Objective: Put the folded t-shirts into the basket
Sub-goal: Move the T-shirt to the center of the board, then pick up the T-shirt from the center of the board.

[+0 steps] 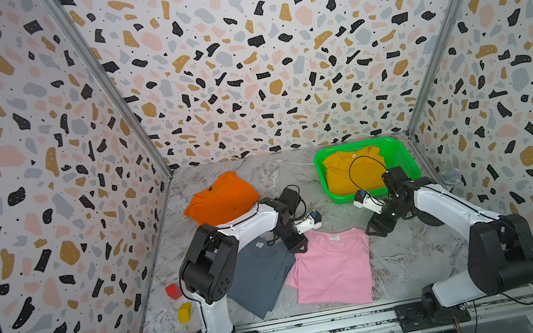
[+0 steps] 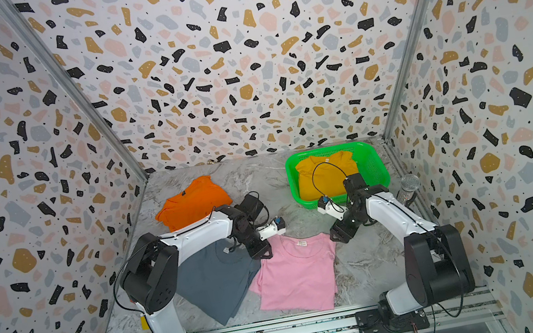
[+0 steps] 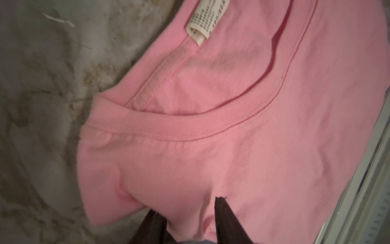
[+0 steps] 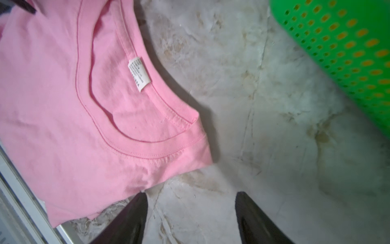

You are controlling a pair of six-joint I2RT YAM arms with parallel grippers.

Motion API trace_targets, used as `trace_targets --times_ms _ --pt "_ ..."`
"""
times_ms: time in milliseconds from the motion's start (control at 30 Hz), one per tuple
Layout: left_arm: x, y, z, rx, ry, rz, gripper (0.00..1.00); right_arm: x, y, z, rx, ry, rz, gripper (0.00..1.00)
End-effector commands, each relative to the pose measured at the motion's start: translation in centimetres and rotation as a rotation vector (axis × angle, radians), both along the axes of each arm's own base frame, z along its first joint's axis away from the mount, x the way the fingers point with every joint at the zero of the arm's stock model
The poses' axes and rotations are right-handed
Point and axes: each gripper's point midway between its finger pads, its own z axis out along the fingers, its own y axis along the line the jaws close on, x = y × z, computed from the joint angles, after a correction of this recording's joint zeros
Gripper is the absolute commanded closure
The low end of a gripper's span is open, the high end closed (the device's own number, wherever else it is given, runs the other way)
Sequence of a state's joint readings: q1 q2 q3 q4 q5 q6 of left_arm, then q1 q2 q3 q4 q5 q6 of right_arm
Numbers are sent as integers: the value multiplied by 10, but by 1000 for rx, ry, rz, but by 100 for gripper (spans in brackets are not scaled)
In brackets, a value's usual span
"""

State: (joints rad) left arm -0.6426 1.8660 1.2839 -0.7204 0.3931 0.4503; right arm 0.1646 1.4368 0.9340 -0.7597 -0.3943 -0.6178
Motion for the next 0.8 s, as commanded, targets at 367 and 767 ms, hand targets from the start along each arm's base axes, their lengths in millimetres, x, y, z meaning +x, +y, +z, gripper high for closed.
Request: trace_targets --times_ms 367,767 --pt "22 2 -13 -12 97 167 34 -17 29 -46 -100 91 112 22" --pt "0 0 -36 8 241 236 65 -22 35 -65 -137 161 130 63"
